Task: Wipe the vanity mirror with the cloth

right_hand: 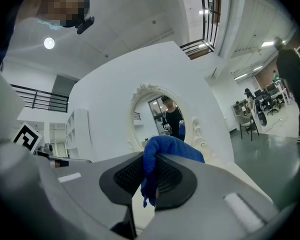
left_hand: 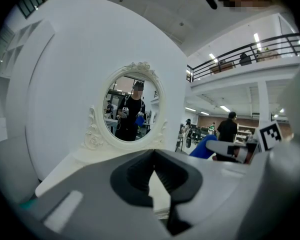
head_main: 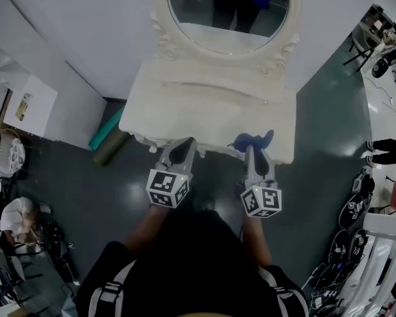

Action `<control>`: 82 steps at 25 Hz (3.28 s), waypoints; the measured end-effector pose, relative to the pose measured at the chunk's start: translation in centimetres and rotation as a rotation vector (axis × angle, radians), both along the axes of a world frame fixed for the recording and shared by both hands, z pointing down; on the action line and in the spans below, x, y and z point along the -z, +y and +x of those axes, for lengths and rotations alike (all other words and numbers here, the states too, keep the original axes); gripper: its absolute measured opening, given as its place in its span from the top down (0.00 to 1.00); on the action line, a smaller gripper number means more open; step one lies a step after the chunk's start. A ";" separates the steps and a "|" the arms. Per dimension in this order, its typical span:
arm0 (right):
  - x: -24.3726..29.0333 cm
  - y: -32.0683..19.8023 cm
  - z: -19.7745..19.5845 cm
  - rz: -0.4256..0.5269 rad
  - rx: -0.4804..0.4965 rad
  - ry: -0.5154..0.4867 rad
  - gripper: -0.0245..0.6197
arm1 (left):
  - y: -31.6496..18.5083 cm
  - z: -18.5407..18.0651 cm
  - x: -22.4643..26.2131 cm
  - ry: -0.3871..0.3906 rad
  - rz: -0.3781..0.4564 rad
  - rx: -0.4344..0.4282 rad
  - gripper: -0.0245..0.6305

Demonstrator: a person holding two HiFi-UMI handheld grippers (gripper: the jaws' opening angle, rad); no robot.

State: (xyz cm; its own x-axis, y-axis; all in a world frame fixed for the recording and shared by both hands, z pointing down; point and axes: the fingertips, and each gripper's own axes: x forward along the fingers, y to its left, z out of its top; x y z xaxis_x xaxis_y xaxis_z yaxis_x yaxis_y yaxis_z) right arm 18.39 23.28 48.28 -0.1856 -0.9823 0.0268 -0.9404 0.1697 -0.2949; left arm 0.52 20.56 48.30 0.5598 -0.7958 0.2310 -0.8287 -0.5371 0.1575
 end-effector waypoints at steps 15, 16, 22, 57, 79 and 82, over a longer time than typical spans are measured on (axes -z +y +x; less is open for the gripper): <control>1.1 -14.3 -2.3 0.008 -0.084 0.003 0.90 | -16.0 -1.7 2.0 0.057 0.031 -0.091 0.95; 1.2 -15.2 -2.5 0.008 -0.092 0.004 0.90 | -17.1 -2.0 2.2 0.054 0.037 -0.096 0.95; 1.5 -19.4 -2.8 0.015 -0.148 0.002 0.90 | -21.9 -2.8 2.9 0.033 0.051 -0.140 0.95; 7.1 -39.0 8.1 0.147 -0.161 -0.021 0.90 | -35.3 5.4 8.1 0.050 0.111 -0.110 0.95; 8.7 -44.9 12.3 0.209 -0.202 -0.091 0.90 | -41.4 8.8 8.6 0.070 0.107 -0.179 0.95; 8.8 -44.9 12.2 0.221 -0.202 -0.099 0.90 | -41.9 8.7 8.8 0.076 0.106 -0.179 0.95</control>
State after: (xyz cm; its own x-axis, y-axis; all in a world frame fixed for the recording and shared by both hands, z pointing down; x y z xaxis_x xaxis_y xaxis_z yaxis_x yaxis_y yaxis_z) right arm 30.63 -21.61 39.44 0.0231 -0.9796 -0.1996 -0.9301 0.0522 -0.3636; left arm 9.17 -21.35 39.54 0.7070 -0.6996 0.1034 -0.7064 -0.6916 0.1508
